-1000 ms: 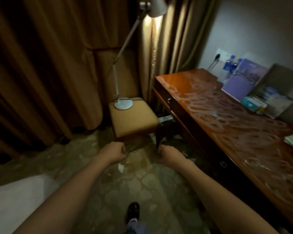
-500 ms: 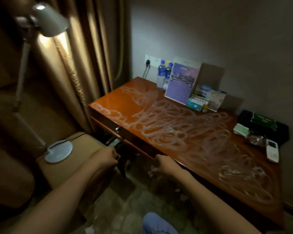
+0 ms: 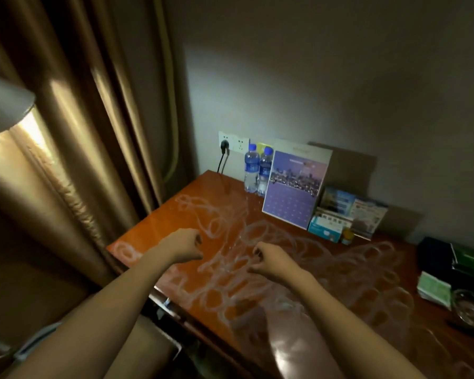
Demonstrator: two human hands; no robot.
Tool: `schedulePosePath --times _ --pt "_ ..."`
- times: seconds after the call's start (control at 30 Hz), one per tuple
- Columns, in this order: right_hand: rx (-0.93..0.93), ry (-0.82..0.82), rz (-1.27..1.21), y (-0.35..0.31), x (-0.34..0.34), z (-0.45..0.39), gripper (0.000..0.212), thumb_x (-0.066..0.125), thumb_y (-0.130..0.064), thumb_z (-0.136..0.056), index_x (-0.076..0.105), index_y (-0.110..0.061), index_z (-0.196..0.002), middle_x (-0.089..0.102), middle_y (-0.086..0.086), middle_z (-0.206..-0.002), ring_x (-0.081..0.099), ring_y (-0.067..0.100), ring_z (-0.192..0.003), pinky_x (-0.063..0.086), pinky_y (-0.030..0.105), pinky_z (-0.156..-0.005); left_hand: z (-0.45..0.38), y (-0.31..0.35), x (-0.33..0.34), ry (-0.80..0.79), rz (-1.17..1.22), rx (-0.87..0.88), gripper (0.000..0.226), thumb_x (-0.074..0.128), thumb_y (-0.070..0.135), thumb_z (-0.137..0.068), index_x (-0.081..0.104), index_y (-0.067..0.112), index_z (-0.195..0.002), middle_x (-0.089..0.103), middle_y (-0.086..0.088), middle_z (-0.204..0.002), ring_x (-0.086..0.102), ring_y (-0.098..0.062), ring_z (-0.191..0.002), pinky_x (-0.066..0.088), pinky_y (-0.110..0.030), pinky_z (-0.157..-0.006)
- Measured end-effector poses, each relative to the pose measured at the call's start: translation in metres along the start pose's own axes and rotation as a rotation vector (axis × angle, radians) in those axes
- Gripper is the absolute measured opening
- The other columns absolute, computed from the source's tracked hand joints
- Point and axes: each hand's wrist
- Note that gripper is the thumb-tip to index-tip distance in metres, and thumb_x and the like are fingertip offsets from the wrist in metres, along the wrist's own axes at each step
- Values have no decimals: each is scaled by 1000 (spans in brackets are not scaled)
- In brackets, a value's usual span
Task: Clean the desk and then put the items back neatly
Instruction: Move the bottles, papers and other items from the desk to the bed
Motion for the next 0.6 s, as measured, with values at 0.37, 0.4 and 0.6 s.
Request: schedulePosePath --times 0.37,0.4,0.6 --pt "58 124 -63 6 -87 -140 39 67 -30 -87 53 -11 -118 58 9 -117 56 24 -103 45 33 -86 -183 12 -81 17 38 109 59 71 30 -79 49 16 -132 58 -3 -124 58 -18 -108 48 -24 -80" --pt "75 132 -65 7 -94 -150 42 66 -28 -88 51 -9 -122 57 10 -119 55 25 -106 43 31 -86 -200 13 -87 10 28 130 60 71 30 -79 48 17 -132 57 -3 -126 57 -17 -109 47 -23 -81" --pt "146 248 -161 4 -121 -232 49 73 -23 -82 52 -14 -125 58 -1 -116 55 15 -103 41 17 -74 -316 6 -122 -17 30 288 43 69 28 -74 54 23 -114 60 -1 -113 59 -12 -90 51 -23 -73"
Point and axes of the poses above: each hand's wrist, its own z-axis away from the middle knuckle, its own x-axis out of the palm, y = z × x
